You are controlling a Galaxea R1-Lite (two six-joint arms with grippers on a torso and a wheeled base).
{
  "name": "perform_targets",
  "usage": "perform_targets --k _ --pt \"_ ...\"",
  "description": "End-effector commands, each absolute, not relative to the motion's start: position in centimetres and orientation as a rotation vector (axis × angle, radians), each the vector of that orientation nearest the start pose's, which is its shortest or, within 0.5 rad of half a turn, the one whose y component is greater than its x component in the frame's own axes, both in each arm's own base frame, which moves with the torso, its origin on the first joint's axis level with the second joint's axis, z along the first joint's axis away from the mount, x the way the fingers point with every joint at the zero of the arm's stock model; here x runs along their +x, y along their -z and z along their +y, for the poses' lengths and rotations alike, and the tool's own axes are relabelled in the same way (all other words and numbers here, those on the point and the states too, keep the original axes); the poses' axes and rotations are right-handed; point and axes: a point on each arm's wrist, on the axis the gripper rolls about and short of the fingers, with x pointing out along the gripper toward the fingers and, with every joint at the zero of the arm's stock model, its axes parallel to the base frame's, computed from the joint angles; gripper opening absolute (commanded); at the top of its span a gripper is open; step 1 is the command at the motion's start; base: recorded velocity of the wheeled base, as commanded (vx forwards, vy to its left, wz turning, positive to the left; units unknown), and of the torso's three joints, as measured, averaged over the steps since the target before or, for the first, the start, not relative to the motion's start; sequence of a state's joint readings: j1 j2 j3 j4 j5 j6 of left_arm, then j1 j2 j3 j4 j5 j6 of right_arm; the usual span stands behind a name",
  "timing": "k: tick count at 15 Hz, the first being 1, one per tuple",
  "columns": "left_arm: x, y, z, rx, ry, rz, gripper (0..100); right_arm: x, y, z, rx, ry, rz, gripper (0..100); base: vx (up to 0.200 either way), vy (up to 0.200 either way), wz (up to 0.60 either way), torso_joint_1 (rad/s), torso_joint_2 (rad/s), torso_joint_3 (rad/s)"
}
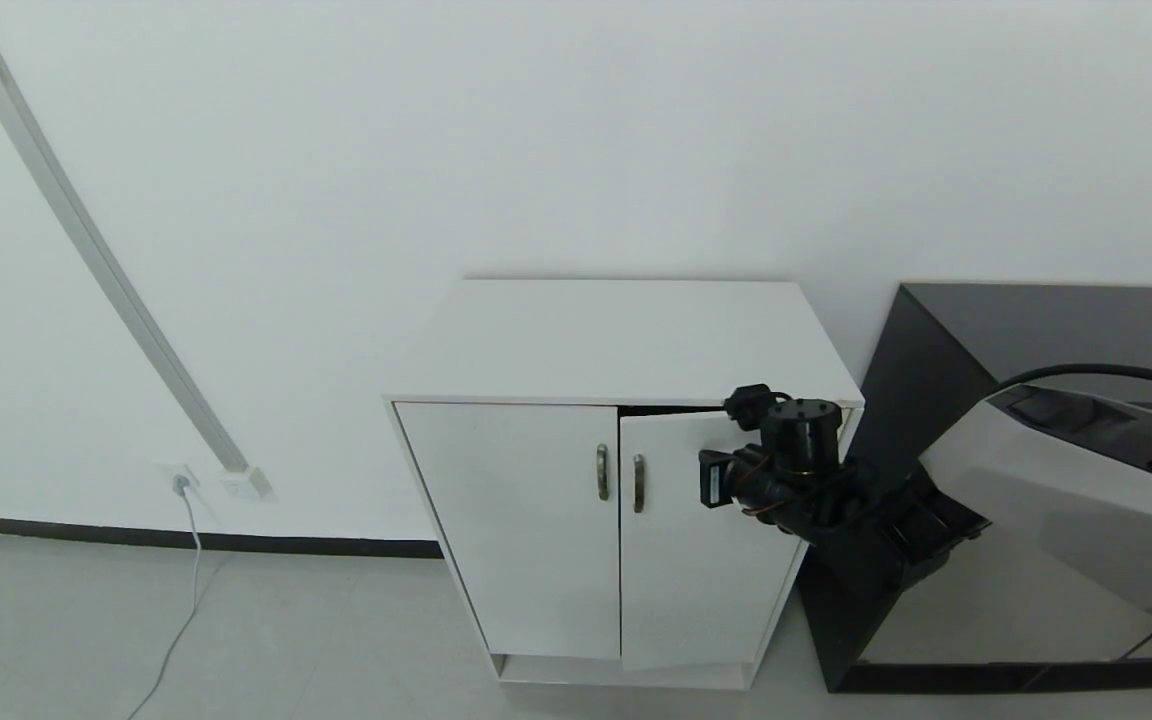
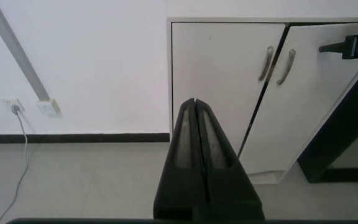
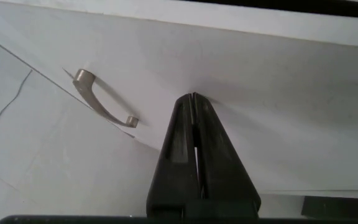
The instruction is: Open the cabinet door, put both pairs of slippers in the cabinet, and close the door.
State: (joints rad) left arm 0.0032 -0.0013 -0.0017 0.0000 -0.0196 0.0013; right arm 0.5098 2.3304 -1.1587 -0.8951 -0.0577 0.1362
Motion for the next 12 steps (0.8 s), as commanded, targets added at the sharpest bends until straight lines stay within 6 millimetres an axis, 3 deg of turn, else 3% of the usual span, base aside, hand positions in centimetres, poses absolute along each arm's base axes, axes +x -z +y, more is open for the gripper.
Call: perform_targets --k 1,12 --pt "-2.3 -7.6 -0.1 0.002 0.017 -0.002 0 38.9 -5.4 21.6 0.053 -0.425 0.303 0 0.000 0.000 0.00 0.000 0.00 0.000" --pt "-2.3 -7.6 -0.1 0.000 0.017 -0.002 0 40.2 -4.8 22.2 0.039 -0.303 0.279 0 0.000 0.000 0.00 0.000 0.00 0.000"
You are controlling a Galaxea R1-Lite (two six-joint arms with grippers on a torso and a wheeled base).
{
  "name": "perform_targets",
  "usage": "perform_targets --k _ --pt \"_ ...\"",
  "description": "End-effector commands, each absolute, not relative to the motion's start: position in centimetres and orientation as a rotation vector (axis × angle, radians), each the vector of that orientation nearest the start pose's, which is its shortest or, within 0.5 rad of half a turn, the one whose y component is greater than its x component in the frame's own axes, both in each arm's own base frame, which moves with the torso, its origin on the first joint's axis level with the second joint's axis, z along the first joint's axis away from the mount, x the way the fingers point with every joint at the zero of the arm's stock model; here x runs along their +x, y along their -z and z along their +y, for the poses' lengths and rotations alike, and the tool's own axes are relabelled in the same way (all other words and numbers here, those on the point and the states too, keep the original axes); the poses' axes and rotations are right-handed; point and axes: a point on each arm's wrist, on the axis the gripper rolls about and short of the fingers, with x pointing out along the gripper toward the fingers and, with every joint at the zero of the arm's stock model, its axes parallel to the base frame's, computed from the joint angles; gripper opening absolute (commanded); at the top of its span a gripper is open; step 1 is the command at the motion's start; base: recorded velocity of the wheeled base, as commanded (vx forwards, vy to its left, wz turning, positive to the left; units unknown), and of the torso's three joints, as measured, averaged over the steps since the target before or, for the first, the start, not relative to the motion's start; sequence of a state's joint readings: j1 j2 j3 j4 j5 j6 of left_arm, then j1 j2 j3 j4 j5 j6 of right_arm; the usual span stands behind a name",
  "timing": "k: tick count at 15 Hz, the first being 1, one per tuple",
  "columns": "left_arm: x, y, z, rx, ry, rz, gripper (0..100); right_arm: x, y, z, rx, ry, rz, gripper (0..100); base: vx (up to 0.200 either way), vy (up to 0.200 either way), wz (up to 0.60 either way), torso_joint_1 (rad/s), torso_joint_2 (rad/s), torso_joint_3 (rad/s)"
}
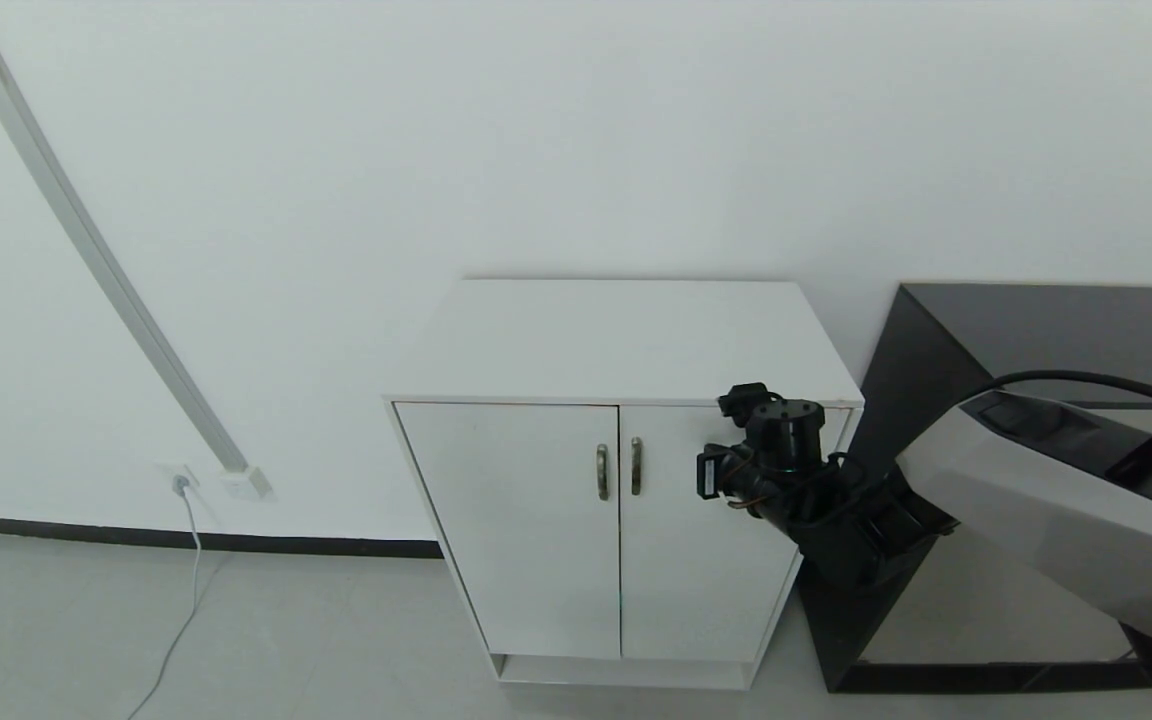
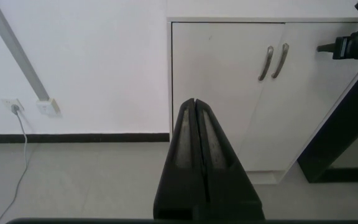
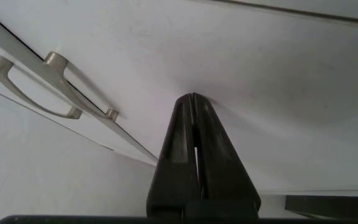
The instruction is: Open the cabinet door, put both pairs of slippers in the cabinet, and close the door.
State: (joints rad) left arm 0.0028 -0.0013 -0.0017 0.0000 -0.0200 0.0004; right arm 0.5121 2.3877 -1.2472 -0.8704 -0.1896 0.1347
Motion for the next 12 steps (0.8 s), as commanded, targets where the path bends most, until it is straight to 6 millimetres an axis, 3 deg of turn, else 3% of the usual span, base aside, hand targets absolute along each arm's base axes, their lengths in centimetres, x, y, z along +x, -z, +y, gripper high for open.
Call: perform_targets --k 1,7,9,10,12 --pt "-2.3 -7.6 -0.1 0.000 0.017 -0.002 0 40.4 -4.8 22.2 0.039 -0.300 0.278 0 0.000 0.000 0.00 0.000 0.00 0.000" --pt "-2.3 -7.6 -0.1 -0.002 0.017 -0.002 0 40.1 -5.2 22.1 0.038 -0.304 0.275 0 0.000 0.000 0.00 0.000 0.00 0.000" --pt "-2.3 -7.6 -0.1 -0.002 0.017 -0.002 0 38.3 -7.9 22.1 0.045 -0.321 0.250 0 0.000 0.000 0.00 0.000 0.00 0.000" --pt "-2.3 -7.6 -0.1 -0.002 0.017 -0.002 0 38.1 -8.2 22.1 0.046 -0.323 0.247 0 0.000 0.000 0.00 0.000 0.00 0.000" --pt "-2.3 -7.6 -0.1 0.000 0.017 -0.002 0 34.6 -11.5 21.6 0.051 -0.348 0.221 0 0.000 0.000 0.00 0.000 0.00 0.000"
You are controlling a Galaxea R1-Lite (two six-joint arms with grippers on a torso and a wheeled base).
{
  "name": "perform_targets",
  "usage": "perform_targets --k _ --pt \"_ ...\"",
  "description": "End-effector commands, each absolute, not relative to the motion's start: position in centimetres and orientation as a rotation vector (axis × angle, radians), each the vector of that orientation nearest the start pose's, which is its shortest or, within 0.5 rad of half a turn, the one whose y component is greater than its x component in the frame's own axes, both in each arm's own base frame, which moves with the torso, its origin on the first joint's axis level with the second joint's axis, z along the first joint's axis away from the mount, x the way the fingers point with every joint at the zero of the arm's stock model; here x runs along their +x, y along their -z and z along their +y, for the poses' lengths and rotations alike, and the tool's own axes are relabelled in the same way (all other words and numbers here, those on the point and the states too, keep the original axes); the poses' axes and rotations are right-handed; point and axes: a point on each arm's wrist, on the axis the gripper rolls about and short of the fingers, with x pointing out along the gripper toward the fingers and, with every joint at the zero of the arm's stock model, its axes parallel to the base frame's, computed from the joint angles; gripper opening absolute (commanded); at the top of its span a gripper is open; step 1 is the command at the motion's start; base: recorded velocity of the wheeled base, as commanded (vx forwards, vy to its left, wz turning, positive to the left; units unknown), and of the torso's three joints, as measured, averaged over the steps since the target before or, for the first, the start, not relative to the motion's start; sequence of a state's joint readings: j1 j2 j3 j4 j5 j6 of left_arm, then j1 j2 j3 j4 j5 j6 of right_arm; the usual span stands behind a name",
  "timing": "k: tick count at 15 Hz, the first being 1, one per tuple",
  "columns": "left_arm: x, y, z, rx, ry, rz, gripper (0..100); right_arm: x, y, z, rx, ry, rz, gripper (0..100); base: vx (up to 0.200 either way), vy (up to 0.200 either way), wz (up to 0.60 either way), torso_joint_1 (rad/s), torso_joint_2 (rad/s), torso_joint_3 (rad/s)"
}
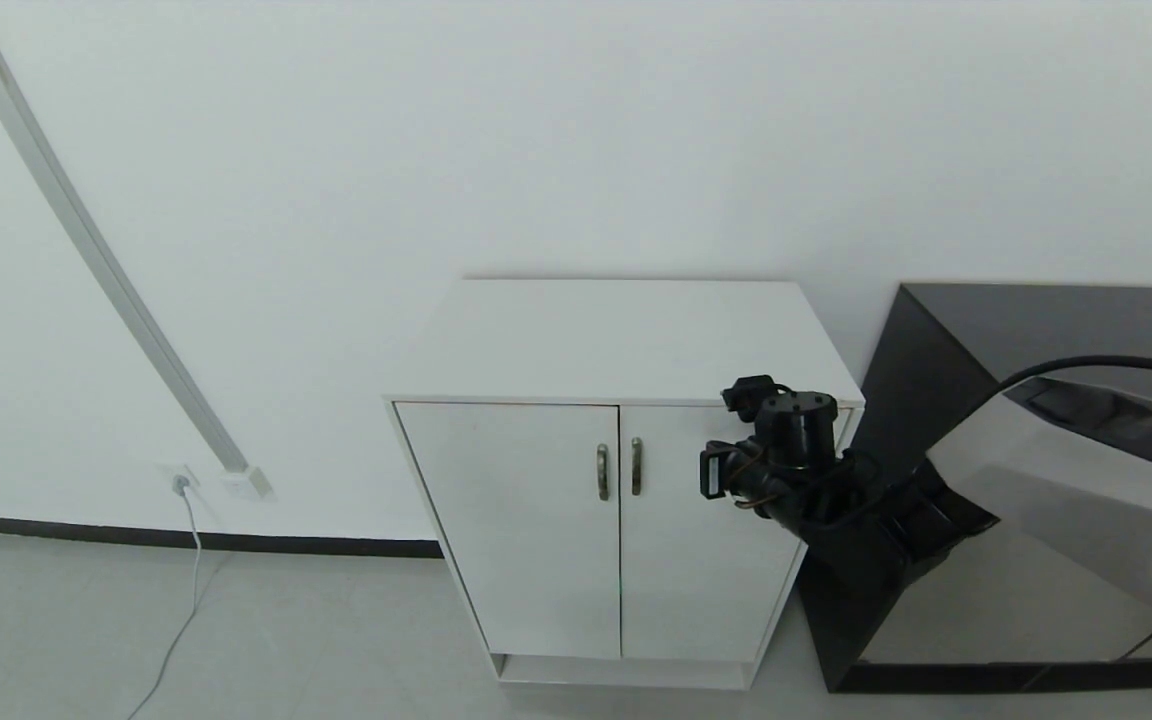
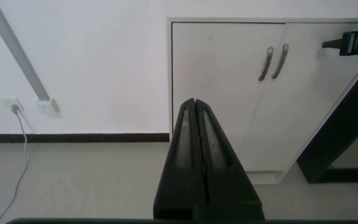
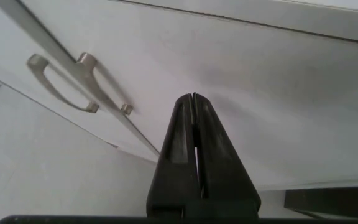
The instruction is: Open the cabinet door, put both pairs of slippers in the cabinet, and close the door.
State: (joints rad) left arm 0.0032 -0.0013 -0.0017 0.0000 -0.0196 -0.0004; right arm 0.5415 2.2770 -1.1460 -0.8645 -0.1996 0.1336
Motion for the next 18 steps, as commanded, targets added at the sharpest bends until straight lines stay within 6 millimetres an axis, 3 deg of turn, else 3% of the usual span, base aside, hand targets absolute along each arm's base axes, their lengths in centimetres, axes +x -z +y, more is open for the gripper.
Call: perform_targets --k 1,4,7,8,13,18 --pt "-2.3 -7.6 -0.1 0.000 0.017 -0.002 0 32.6 -13.6 21.1 0.060 -0.367 0.194 0 0.000 0.000 0.00 0.000 0.00 0.000" --pt "-2.3 -7.6 -0.1 0.002 0.017 -0.002 0 29.3 -16.4 18.8 0.068 -0.288 0.153 0 0.000 0.000 0.00 0.000 0.00 0.000" --pt "-2.3 -7.6 -0.1 0.002 0.017 -0.002 0 26.8 -17.1 15.5 0.057 -0.148 0.149 0 0.000 0.000 0.00 0.000 0.00 0.000" --pt "-2.3 -7.6 -0.1 0.002 0.017 -0.002 0 25.6 -17.5 13.4 0.043 -0.063 0.138 0 0.000 0.000 0.00 0.000 0.00 0.000" --pt "-2.3 -7.6 -0.1 0.002 0.017 -0.002 0 21.4 -16.5 5.7 0.000 0.212 0.169 0 0.000 0.000 0.00 0.000 0.00 0.000" --pt "-2.3 -7.6 -0.1 0.002 0.017 -0.002 0 15.5 -16.0 3.2 -0.076 0.191 0.151 0 0.000 0.000 0.00 0.000 0.00 0.000"
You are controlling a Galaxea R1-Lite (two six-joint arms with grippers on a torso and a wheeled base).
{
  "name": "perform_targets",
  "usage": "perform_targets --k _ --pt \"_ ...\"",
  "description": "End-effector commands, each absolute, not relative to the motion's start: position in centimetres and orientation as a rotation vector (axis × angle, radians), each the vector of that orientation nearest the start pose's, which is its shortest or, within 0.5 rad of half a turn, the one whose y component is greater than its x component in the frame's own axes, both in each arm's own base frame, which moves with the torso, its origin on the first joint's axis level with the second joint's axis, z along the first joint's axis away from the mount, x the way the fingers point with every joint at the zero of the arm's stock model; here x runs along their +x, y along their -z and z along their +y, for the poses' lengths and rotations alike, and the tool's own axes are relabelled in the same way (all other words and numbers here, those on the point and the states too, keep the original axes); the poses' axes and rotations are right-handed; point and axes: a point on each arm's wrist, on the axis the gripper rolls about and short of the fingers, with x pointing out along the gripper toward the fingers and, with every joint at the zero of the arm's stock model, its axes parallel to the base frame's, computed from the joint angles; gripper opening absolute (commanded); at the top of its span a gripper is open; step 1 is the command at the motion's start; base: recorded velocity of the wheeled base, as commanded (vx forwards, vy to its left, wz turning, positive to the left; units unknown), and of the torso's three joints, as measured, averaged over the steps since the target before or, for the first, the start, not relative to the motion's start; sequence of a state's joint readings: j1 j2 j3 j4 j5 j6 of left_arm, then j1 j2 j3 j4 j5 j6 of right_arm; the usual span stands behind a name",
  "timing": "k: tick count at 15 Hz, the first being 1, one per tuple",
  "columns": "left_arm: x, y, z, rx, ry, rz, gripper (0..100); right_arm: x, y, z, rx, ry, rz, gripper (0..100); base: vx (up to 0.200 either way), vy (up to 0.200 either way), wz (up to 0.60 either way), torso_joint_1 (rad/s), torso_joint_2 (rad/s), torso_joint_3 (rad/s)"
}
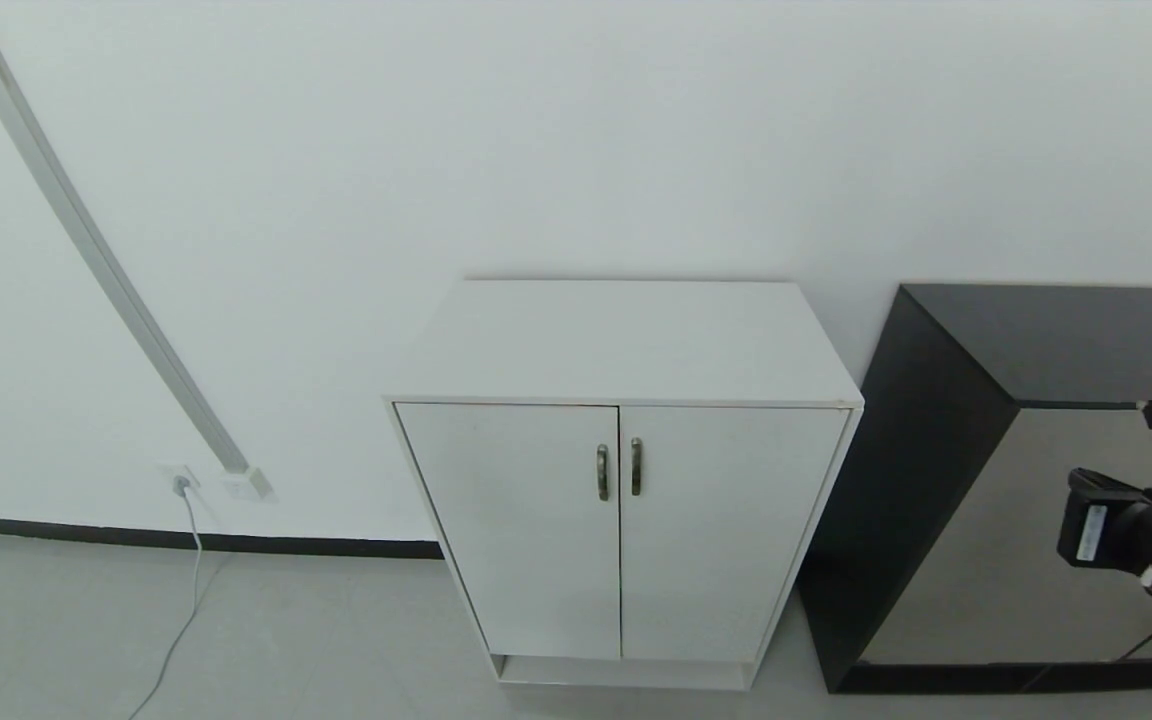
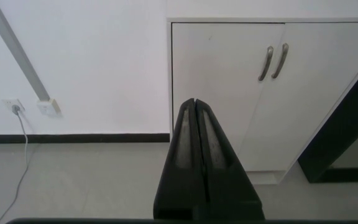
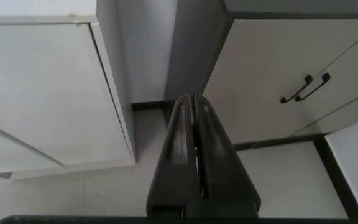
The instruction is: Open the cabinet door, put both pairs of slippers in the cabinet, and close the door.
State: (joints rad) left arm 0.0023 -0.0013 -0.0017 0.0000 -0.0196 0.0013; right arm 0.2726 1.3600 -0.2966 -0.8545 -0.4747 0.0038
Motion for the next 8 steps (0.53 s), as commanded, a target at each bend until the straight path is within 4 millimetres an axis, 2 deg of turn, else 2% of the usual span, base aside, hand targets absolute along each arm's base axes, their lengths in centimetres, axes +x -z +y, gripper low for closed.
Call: perform_targets --k 1,7,8 --pt "-2.3 -7.6 -0.1 0.002 0.017 -0.002 0 14.4 -15.8 2.9 -0.082 0.179 0.145 0 0.000 0.000 0.00 0.000 0.00 0.000" --pt "-2.3 -7.6 0.0 0.002 0.018 -0.002 0 7.7 -13.9 1.5 -0.076 -0.008 0.215 0 0.000 0.000 0.00 0.000 0.00 0.000" --pt "-2.3 -7.6 -0.1 0.002 0.017 -0.002 0 7.3 -13.8 1.4 -0.076 -0.017 0.219 0 0.000 0.000 0.00 0.000 0.00 0.000"
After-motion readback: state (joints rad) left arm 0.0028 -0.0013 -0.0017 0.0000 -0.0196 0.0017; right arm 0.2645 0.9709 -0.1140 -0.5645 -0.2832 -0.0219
